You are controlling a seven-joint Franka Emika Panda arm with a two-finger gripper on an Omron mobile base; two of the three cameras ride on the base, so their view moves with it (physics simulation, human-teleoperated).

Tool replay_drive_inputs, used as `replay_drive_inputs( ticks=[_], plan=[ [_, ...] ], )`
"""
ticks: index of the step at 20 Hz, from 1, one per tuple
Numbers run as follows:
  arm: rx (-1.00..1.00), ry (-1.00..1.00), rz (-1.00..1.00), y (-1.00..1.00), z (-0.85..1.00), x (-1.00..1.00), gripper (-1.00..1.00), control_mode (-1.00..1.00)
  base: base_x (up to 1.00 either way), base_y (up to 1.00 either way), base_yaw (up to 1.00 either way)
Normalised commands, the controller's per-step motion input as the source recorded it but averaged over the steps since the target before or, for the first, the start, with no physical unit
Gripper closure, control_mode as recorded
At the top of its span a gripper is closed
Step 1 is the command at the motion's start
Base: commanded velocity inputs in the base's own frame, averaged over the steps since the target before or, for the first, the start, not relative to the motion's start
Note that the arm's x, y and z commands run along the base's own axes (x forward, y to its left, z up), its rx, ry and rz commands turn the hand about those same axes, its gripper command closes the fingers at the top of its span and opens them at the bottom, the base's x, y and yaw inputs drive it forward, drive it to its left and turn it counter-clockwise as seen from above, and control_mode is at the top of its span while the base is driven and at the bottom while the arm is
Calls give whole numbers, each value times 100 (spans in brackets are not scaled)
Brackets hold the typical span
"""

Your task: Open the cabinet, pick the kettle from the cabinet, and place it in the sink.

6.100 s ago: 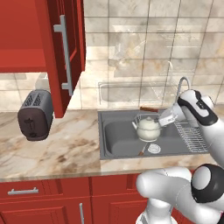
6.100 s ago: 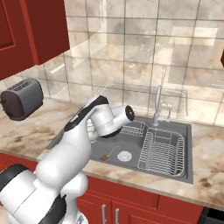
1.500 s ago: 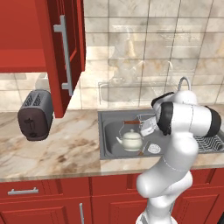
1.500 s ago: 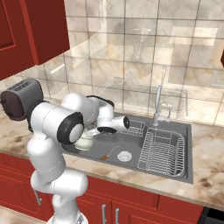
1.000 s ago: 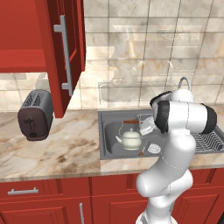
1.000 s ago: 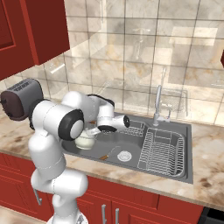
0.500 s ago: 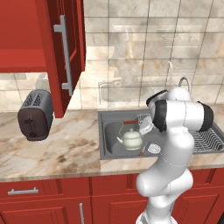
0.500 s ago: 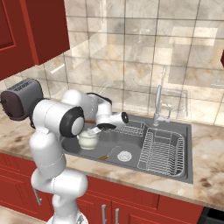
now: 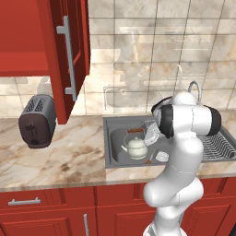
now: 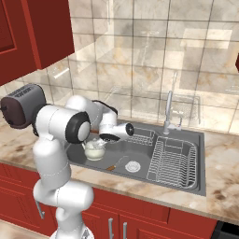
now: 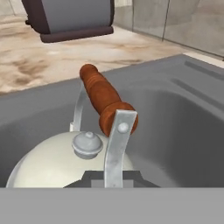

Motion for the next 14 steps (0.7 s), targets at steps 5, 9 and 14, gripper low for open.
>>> replay_drive_inputs(
  ticks=[5, 9, 14],
  plan=[
    [0, -7, 0, 7, -17, 12, 100, -100, 0, 0, 0],
    [-1, 0, 0, 0, -14, 19, 100, -100, 0, 0, 0],
    [-3, 3, 0, 0, -12, 20, 100, -100, 0, 0, 0]
  ],
)
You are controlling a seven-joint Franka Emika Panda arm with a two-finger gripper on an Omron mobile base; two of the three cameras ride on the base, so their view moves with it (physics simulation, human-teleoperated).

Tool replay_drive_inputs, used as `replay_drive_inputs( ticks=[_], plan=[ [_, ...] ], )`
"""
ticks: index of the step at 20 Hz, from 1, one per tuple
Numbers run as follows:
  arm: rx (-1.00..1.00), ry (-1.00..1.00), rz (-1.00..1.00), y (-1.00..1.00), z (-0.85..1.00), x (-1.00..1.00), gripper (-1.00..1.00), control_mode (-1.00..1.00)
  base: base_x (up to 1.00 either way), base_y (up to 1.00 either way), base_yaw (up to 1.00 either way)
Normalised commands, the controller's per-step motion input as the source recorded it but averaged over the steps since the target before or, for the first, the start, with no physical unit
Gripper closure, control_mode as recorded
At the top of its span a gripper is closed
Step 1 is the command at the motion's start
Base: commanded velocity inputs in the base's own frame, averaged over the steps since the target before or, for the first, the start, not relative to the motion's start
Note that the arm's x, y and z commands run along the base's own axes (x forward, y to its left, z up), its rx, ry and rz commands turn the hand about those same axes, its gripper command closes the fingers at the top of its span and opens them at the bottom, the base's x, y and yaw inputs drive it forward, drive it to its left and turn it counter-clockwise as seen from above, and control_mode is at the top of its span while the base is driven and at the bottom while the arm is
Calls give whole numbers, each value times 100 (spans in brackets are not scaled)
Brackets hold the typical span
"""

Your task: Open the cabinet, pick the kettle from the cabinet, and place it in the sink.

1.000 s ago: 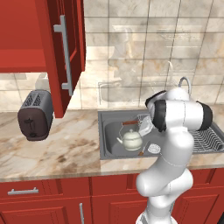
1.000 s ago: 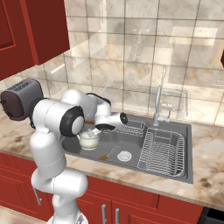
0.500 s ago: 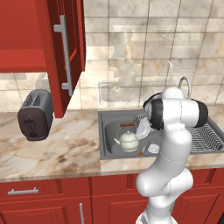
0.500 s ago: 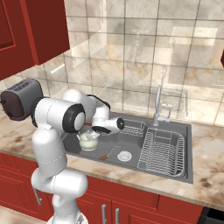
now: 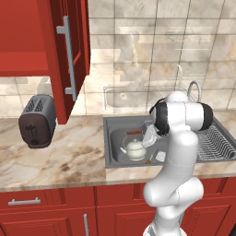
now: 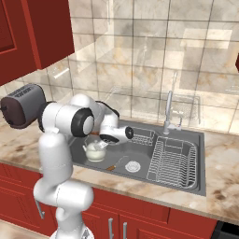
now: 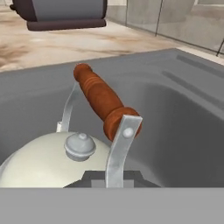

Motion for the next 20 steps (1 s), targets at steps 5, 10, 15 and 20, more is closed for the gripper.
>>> replay_drive_inputs(
  ticks=[5, 10, 15, 20],
  plan=[
    [-5, 2, 3, 1, -16, 17, 100, -100, 0, 0, 0],
    [-5, 0, 3, 9, -21, 10, 100, -100, 0, 0, 0],
    [-2, -1, 4, 13, -25, 11, 100, -100, 0, 0, 0],
    [0, -8, 4, 13, -24, 10, 100, -100, 0, 0, 0]
  ],
)
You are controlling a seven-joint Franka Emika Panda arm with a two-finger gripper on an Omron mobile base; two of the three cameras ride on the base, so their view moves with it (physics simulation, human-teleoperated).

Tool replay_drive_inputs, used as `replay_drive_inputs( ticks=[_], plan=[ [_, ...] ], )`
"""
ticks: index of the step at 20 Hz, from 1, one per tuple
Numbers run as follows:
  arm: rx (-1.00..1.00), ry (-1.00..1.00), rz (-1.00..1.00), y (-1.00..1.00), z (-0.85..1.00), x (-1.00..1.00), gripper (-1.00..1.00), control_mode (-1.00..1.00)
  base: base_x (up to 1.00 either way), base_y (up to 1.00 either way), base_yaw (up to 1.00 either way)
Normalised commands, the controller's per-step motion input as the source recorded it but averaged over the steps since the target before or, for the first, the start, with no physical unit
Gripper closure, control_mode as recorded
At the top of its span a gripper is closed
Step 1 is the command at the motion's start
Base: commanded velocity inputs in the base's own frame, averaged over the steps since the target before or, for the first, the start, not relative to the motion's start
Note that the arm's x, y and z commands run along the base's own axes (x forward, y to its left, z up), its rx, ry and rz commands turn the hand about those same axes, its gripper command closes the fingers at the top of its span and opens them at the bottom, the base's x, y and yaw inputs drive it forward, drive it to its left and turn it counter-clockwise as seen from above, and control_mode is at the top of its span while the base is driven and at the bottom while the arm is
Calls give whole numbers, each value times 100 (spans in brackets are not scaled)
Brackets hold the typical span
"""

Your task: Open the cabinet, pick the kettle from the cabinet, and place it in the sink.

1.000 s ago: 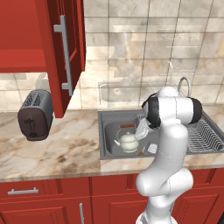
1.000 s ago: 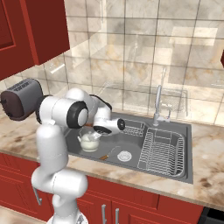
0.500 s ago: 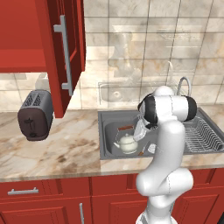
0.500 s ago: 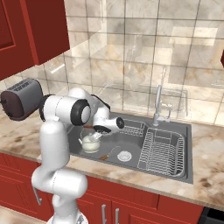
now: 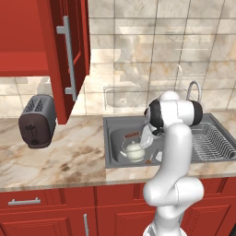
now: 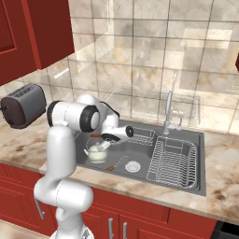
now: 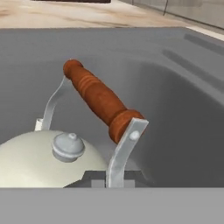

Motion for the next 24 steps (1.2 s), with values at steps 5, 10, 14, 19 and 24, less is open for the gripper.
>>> replay_drive_inputs(
  ticks=[5, 10, 14, 19, 24],
  plan=[
    [0, -16, 5, 19, -25, 3, 100, -100, 0, 0, 0],
    [0, -19, 5, 20, -28, -10, 100, -100, 0, 0, 0],
    [0, -18, 1, 18, -27, 0, 100, -100, 0, 0, 0],
    [-1, -15, 0, 15, -29, -4, 100, -100, 0, 0, 0],
    [-3, -5, 0, 8, -27, -2, 100, -100, 0, 0, 0]
  ],
)
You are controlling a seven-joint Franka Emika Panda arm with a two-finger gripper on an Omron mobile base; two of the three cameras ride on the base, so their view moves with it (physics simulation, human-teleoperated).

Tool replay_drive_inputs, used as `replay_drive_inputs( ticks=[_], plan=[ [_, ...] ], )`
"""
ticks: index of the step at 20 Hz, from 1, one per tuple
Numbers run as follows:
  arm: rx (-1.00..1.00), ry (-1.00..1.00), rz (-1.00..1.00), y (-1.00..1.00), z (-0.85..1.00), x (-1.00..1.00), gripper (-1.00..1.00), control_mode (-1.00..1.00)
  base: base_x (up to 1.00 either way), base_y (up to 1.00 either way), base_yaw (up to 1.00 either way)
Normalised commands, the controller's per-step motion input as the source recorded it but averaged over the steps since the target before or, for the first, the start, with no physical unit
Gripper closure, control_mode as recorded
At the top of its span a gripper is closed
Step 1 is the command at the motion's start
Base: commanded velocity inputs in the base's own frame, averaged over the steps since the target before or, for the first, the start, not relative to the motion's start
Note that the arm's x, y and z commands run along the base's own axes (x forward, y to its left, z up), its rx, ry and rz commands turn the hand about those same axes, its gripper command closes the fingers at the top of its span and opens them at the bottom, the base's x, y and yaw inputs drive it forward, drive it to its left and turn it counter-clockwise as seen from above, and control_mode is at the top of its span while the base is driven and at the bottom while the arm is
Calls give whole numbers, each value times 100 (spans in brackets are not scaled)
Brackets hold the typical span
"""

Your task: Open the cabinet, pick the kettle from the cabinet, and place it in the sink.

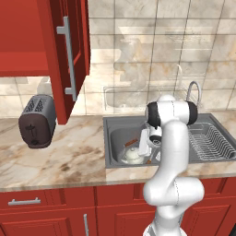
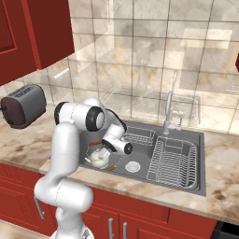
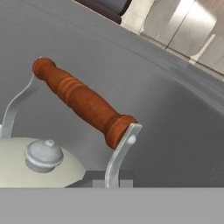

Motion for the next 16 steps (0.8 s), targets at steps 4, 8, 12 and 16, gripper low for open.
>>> replay_drive_inputs(
  ticks=[4, 8, 12, 16],
  plan=[
    [0, 0, 0, 9, -21, 3, 100, -100, 0, 0, 0],
    [0, 0, 0, 10, -22, 4, 100, -100, 0, 0, 0],
    [0, 0, 0, 9, -28, 0, 100, -100, 0, 0, 0],
    [0, 0, 0, 6, -36, -8, 100, -100, 0, 0, 0]
  ],
)
